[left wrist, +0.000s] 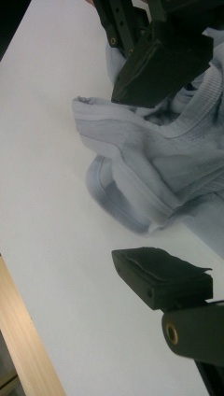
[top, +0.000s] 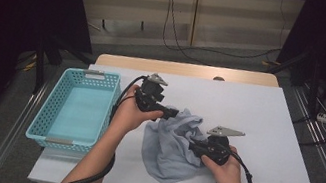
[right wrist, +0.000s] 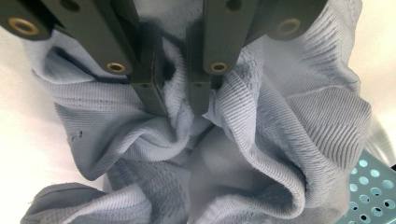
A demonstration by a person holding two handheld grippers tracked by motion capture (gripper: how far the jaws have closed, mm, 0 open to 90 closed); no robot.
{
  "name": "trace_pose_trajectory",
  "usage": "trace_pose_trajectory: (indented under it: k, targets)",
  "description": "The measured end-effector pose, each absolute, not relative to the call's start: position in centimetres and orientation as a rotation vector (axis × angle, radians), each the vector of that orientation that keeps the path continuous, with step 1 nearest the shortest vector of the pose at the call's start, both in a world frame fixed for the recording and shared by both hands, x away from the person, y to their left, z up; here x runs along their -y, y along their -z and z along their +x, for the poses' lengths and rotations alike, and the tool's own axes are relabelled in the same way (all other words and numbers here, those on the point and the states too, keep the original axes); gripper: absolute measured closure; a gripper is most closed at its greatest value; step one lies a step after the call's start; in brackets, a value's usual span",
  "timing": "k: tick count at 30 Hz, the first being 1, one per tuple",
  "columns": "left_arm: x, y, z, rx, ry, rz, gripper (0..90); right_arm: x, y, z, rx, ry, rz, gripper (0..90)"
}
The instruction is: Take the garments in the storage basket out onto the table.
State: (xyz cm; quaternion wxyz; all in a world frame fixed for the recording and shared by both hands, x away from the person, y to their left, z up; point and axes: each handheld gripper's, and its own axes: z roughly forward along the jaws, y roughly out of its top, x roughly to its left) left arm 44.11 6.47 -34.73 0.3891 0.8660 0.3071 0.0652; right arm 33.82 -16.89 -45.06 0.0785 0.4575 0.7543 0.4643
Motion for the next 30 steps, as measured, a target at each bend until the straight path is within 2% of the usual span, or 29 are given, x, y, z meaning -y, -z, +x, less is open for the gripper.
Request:
trace_pose_trajectory:
  k: [30]
  targets:
    - [-0.9,35.1,45.8,-0.672,-0.145,2.221,22.4,17.1,45.4,33.7,-2.249,-1.42,1.378,80.2]
